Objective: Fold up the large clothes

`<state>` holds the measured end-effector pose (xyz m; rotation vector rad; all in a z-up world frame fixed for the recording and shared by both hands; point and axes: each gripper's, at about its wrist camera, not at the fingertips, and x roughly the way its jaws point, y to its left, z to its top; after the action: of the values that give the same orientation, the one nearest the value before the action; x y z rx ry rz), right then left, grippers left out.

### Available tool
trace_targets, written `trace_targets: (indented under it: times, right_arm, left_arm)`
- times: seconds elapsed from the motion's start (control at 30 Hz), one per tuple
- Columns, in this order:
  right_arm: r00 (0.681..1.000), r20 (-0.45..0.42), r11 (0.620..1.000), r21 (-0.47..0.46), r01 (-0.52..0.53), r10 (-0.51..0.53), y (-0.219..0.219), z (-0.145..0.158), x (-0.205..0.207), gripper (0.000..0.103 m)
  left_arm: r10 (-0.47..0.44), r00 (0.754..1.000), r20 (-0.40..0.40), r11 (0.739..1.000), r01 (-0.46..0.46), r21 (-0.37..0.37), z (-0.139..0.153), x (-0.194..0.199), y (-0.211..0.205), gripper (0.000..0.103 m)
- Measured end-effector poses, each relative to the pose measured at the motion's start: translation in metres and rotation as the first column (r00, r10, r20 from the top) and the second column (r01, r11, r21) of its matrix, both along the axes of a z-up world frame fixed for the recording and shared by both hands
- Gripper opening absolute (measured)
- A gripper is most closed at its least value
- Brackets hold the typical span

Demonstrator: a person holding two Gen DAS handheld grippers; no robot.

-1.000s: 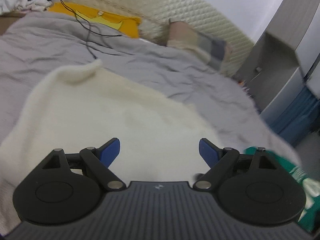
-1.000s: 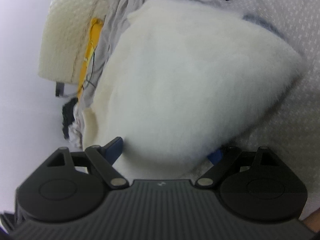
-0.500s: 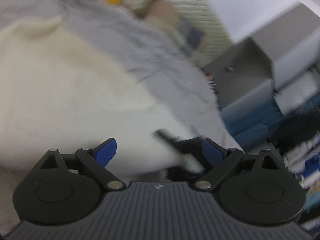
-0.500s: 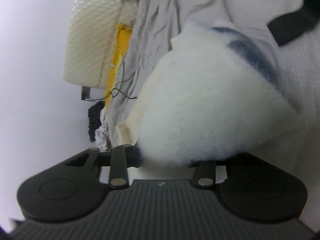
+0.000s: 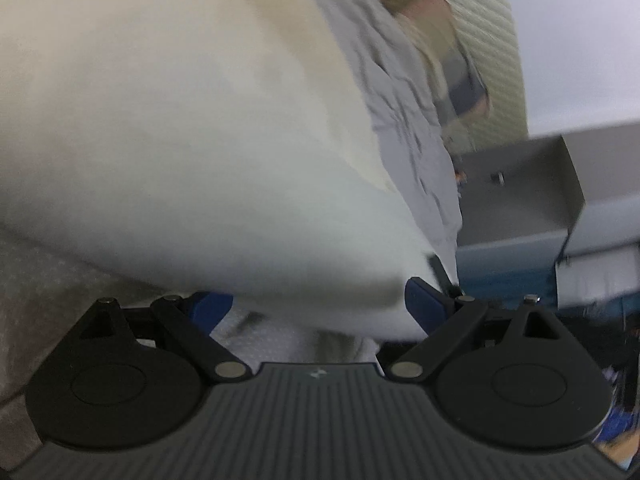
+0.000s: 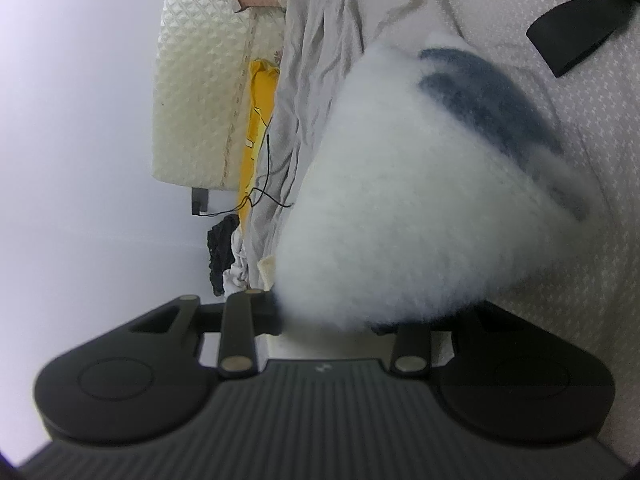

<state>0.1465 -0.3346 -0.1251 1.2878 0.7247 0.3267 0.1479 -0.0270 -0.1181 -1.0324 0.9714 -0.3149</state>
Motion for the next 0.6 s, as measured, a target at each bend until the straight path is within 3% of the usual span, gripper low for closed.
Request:
trace_targets:
  times: [0.17, 0.6]
  right_arm:
    - [1.000, 0.023, 1.000, 0.006, 0.014, -0.015, 0.000, 0.002, 0.001, 0.041]
    - [0.995, 0.077, 0.998, 0.002, 0.061, -0.061, 0.000, 0.005, -0.010, 0.039]
  left_arm:
    - [0.079, 0.996, -0.033, 0.996, -0.080, -0.047, -0.008, 0.003, 0.014, 0.095]
    - [0.236, 0.970, -0.057, 0.971, -0.237, -0.007, -0.002, -0.016, 0.041, 0.095]
